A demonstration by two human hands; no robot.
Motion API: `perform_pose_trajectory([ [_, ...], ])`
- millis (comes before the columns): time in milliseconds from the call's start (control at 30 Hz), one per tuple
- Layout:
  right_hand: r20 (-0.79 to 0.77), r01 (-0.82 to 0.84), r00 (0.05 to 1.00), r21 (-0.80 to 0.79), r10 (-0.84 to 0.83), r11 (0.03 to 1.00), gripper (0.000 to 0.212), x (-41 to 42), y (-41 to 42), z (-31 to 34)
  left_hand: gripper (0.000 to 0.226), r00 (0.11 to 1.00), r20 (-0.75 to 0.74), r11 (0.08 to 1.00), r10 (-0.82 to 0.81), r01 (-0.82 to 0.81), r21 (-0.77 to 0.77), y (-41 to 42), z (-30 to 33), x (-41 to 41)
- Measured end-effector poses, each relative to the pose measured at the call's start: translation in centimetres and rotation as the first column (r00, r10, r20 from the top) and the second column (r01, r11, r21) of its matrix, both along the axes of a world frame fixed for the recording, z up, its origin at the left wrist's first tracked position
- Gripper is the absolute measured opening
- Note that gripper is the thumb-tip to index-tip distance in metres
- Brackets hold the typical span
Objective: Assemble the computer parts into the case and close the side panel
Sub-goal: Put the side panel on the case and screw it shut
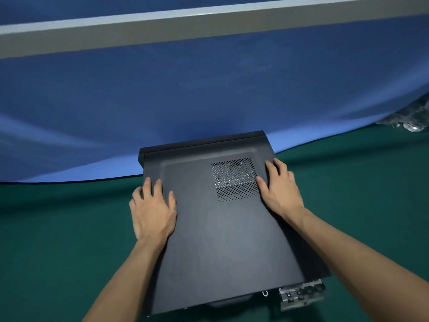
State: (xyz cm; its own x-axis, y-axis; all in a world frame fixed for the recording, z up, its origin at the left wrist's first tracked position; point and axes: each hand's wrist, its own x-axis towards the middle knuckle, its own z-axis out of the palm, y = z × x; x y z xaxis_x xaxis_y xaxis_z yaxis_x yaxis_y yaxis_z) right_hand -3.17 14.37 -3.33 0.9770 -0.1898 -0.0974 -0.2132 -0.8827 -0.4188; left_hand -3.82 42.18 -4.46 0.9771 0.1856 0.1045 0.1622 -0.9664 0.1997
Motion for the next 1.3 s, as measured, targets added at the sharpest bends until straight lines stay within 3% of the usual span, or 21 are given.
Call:
perform_pose_trajectory([
  [133, 0.005, -0.057, 0.998, 0.156, 0.057, 0.986, 0.053, -1.3, -2.2, 0.7, 0.014, 0.960, 0.189, 0.978, -0.207, 0.200, 0.059, -0.9, 0.9, -0.8],
  [233, 0.024, 0.047, 0.998, 0.293, -0.056, 0.955, 0.040, -2.9, -5.2, 0.6, 0.002, 0.938, 0.213, 0.962, -0.273, 0.268, 0.052, -3.4, 1.8, -1.4],
  [367, -0.008, 0.230, 0.969, 0.395, -0.247, 0.890, 0.021, -5.0, -8.9, -0.8, 0.008, 0.927, 0.185, 0.935, -0.325, 0.345, -0.086, -10.0, 2.3, -2.4],
  [500, -0.141, 0.297, 0.955, 0.410, -0.262, 0.862, 0.011, -6.8, -11.3, -3.0, 0.016, 0.906, 0.130, 0.889, -0.402, 0.420, -0.181, -16.9, 1.6, -2.9],
  [633, -0.288, 0.303, 0.937, 0.394, -0.197, 0.867, 0.007, -7.5, -12.7, -5.0, 0.025, 0.935, 0.051, 0.918, -0.352, 0.355, -0.179, -22.6, 0.8, -2.4],
  [800, -0.404, 0.263, 0.910, 0.378, -0.098, 0.888, 0.013, -6.6, -12.8, -7.3, 0.032, 0.995, -0.011, 0.979, -0.101, 0.097, -0.178, -25.1, 0.2, -1.2],
  [1033, -0.507, 0.155, 0.862, 0.287, 0.013, 0.945, 0.048, -4.7, -11.1, -9.6, 0.031, 0.998, -0.018, 0.994, -0.059, 0.057, -0.092, -25.4, -0.3, -0.9],
  [1167, -0.509, 0.070, 0.859, 0.222, 0.054, 0.973, 0.039, -4.2, -10.3, -9.9, 0.031, 0.999, -0.019, 0.996, -0.044, 0.042, -0.081, -25.6, -0.3, -0.9],
  [1300, -0.504, 0.209, 0.863, 0.299, -0.032, 0.931, 0.035, -3.4, -10.6, -9.8, 0.030, 0.999, -0.009, 0.996, -0.035, 0.034, -0.081, -25.7, -0.2, -1.0],
])
